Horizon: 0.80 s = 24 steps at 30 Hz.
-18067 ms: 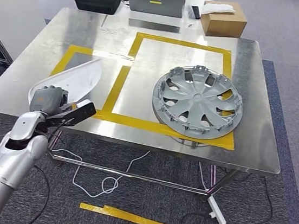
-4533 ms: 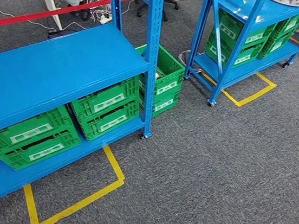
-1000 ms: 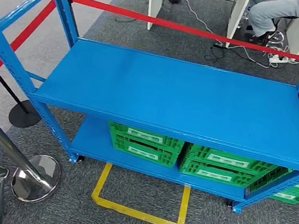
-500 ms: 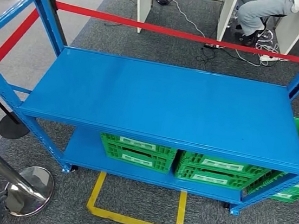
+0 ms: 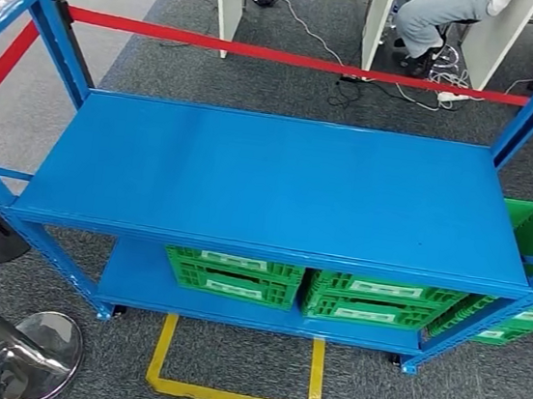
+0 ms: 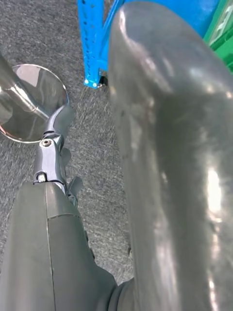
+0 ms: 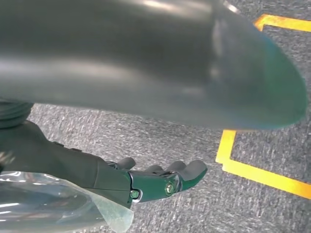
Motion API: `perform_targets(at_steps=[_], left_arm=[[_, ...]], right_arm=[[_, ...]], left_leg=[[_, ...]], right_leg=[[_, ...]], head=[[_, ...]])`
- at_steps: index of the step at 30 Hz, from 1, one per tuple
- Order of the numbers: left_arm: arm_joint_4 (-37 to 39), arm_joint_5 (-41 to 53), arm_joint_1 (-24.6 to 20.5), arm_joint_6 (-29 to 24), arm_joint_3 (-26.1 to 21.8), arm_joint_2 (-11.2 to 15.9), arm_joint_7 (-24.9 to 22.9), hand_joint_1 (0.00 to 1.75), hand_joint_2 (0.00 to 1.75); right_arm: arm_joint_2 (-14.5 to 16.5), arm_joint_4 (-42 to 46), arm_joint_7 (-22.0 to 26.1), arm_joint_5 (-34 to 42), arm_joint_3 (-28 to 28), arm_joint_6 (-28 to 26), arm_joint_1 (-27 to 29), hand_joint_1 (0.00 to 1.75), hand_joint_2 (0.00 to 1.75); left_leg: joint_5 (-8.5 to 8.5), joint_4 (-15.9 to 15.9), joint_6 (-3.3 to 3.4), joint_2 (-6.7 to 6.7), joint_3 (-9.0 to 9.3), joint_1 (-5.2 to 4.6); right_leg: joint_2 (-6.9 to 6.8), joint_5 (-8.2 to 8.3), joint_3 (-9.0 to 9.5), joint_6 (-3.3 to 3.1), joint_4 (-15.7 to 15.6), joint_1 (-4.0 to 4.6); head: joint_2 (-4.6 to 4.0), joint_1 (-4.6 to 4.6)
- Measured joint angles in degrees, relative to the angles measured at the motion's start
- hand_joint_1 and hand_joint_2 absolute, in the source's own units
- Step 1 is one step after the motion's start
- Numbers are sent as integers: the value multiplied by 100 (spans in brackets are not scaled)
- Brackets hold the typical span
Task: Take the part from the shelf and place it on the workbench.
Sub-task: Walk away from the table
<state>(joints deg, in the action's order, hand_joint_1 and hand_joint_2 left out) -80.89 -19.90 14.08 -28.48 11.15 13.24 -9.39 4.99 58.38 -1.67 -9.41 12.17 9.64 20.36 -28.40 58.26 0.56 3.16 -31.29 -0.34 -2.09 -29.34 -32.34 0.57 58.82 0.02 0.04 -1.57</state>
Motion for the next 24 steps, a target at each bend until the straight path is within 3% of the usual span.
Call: perform_targets(at_steps=[1,3,5,7,8,9,10,12,13,14,15,18,20,22,24], left_arm=[[19,-1,-9,0,-14,-8,8,0,0],[50,-17,-25,0,-44,-27,44,0,0],[99,-107,-34,2,-104,-52,135,0,0],[166,-262,-43,19,-195,-103,277,0,0],[197,-336,-57,31,-248,-140,358,0,0],[223,-390,-83,41,-305,-180,441,0,0],[246,-432,-123,46,-371,-217,526,0,0],[279,-455,-217,43,-520,-290,681,0,0],[284,-431,-252,31,-594,-339,747,0,0],[271,-376,-260,6,-656,-401,795,0,0],[236,-299,-238,-26,-696,-480,826,0,0],[29,-63,-65,-156,-722,-713,832,0,0],[-124,36,43,-239,-718,-823,804,0,0],[-220,79,118,-301,-714,-901,786,0,0],[-248,81,157,-327,-711,-951,784,0,87]], right_arm=[[-10,-10,1,14,-33,-8,0,0,0],[-31,-28,5,81,-101,-46,3,0,0],[-82,-43,24,272,-219,-163,-9,0,0],[-167,-66,60,572,-397,-348,-21,0,0],[-216,-76,80,736,-503,-451,-22,0,0],[-269,-84,97,895,-617,-552,-23,0,0],[-328,-88,115,1054,-740,-655,-26,0,0],[-457,-78,157,1344,-986,-849,-43,0,0],[-524,-66,186,1476,-1103,-945,-53,0,0],[-592,-52,222,1593,-1215,-1042,-61,0,0],[-657,-42,263,1693,-1318,-1132,-64,0,0],[-806,-33,371,1938,-1607,-1339,-72,0,0],[-873,-38,432,2056,-1776,-1423,-103,0,0],[-936,-43,478,2142,-1910,-1487,-136,0,0],[-988,-50,503,2215,-2018,-1534,-151,0,87]], left_leg=[[-3,-6,-24,28,7,5],[-96,84,-91,-48,-13,22],[-402,573,-160,-205,-219,53],[-717,1295,-202,-261,-558,87],[-744,1498,-214,-264,-665,102],[-659,1505,-219,-268,-683,116],[-476,1301,-221,-283,-603,130],[-71,579,-211,-359,-287,148],[30,273,-192,-395,-153,149],[66,75,-175,-420,-74,148],[44,4,-163,-428,-50,143],[46,-31,-139,-427,-39,128],[44,-29,-94,-432,-37,111],[38,-26,-62,-435,-34,99],[35,-23,-47,-438,-34,88]], right_leg=[[45,14,10,-28,-10,-6],[116,46,26,-84,-40,-34],[194,67,40,-120,-59,-65],[289,68,41,-130,-58,-71],[340,68,43,-130,-58,-72],[392,67,49,-128,-58,-74],[442,66,58,-124,-57,-77],[521,56,78,-95,-51,-76],[557,51,75,-64,-42,-72],[582,43,67,-35,-30,-66],[605,36,56,-46,-23,-60],[602,39,45,-139,-51,-68],[589,50,44,-114,-87,-77],[581,55,49,-35,-119,-89],[577,61,72,47,-136,-105]], head=[[0,-1],[0,8],[0,26],[0,30],[0,30],[0,29],[0,28],[0,32],[0,35],[0,34],[0,34],[0,28],[0,26],[0,26],[0,27]])
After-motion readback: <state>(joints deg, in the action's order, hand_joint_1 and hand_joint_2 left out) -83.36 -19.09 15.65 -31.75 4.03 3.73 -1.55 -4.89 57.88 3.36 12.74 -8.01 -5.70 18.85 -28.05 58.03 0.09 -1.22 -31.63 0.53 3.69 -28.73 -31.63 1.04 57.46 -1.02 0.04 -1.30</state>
